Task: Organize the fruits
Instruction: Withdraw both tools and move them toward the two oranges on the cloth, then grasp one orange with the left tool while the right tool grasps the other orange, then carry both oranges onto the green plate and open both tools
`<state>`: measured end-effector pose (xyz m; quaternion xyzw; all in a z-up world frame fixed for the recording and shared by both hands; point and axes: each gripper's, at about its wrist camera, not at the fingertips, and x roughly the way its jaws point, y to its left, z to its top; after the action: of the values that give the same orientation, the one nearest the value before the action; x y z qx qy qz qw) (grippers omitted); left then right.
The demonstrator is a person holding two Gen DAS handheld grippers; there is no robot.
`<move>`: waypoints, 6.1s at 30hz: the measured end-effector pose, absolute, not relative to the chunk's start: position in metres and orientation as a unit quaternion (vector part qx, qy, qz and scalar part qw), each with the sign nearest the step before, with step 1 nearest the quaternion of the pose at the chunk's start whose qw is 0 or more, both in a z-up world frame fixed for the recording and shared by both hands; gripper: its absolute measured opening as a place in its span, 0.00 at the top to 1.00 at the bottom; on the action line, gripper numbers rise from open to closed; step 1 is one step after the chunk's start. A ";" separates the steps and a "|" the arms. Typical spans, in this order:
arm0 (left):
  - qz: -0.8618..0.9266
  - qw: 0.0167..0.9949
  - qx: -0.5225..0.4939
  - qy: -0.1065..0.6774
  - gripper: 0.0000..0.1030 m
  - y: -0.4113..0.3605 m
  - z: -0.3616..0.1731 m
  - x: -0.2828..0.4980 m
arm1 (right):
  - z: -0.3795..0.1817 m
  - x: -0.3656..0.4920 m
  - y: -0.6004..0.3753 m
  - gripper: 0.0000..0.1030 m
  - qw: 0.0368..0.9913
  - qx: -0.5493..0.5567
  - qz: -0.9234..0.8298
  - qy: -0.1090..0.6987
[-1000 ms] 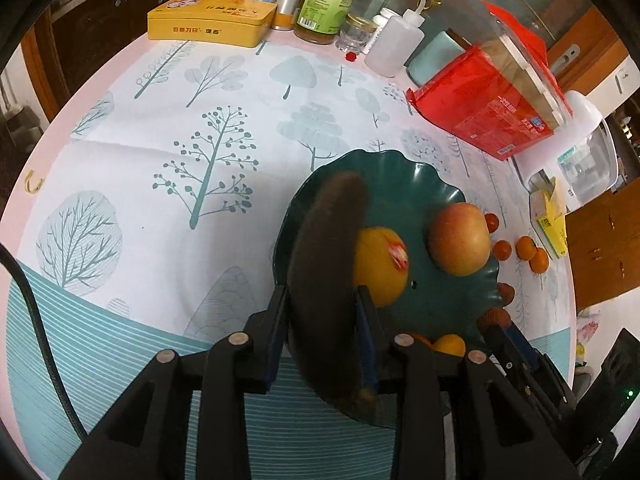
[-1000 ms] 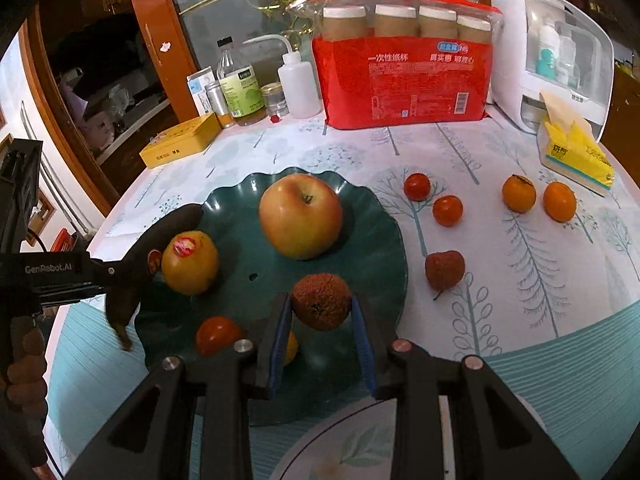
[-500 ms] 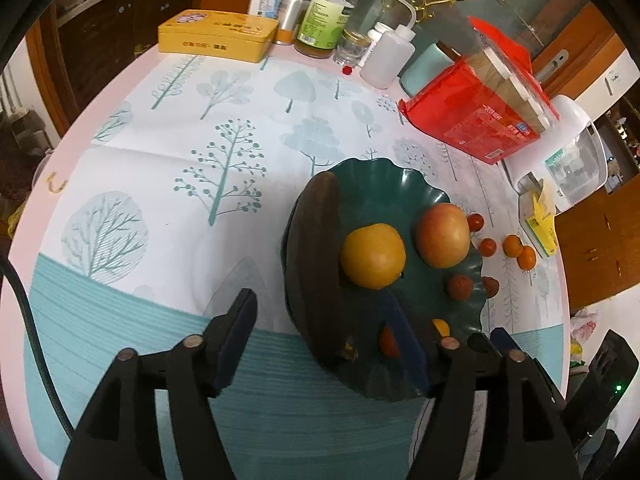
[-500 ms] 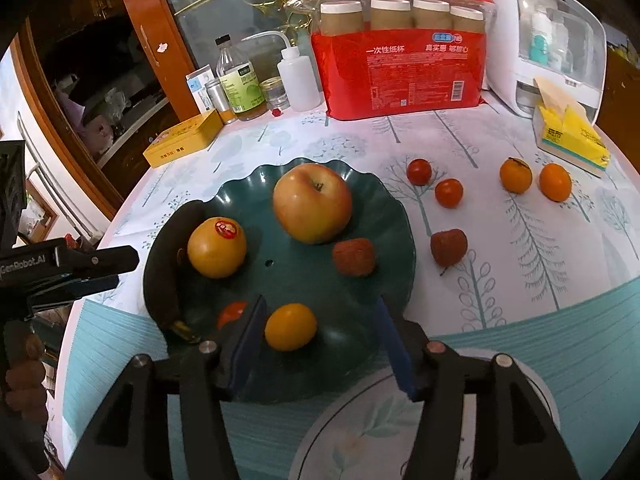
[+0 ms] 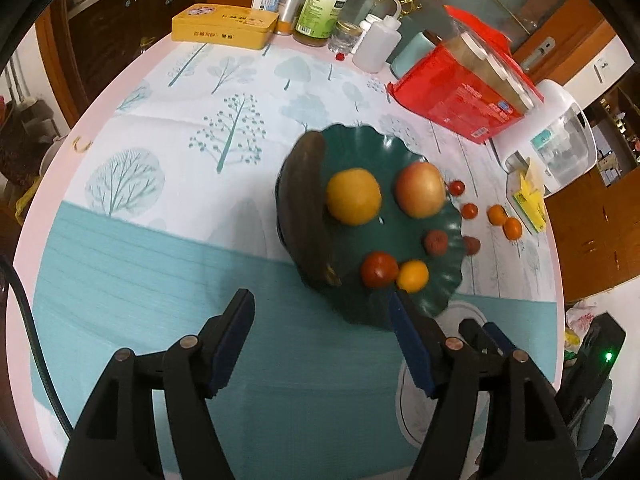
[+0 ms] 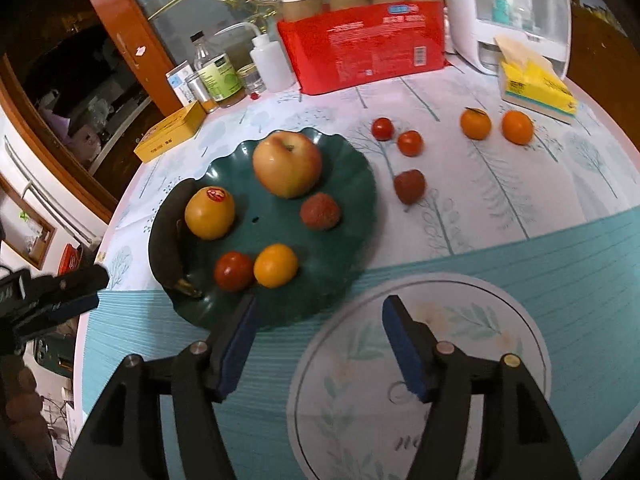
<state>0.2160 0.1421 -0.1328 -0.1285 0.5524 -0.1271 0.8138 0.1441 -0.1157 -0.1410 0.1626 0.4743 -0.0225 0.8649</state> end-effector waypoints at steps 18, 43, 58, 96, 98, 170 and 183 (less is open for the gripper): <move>-0.101 0.817 -0.122 0.554 0.33 0.034 -0.115 0.125 | -0.129 0.092 -0.221 0.37 0.854 0.158 0.003 0.496; -0.142 0.797 -0.043 0.585 0.27 -0.132 -0.067 0.181 | -0.104 0.120 -0.389 0.36 0.878 0.106 0.023 0.467; -0.160 0.793 -0.024 0.587 0.22 -0.176 -0.075 0.296 | -0.087 0.200 -0.388 0.26 0.910 0.054 0.040 0.410; -0.255 0.814 -0.021 0.521 0.36 -0.256 -0.186 0.333 | -0.187 0.254 -0.355 0.29 0.913 -0.006 0.049 0.405; -0.250 0.815 -0.018 0.522 0.36 -0.259 -0.188 0.336 | -0.187 0.255 -0.354 0.30 0.912 -0.011 0.051 0.406; -0.169 0.836 -0.070 0.518 0.64 -0.023 -0.086 0.181 | -0.117 0.118 -0.243 0.58 0.884 0.019 0.011 0.468; -0.190 0.837 -0.056 0.510 0.64 0.083 -0.098 0.217 | -0.121 0.130 -0.131 0.58 0.895 0.053 0.006 0.442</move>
<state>0.2168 0.0835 -0.0976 -0.0562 0.5102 -0.1904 0.8368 0.1303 -0.1313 -0.1213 0.0530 0.4420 0.0057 0.8954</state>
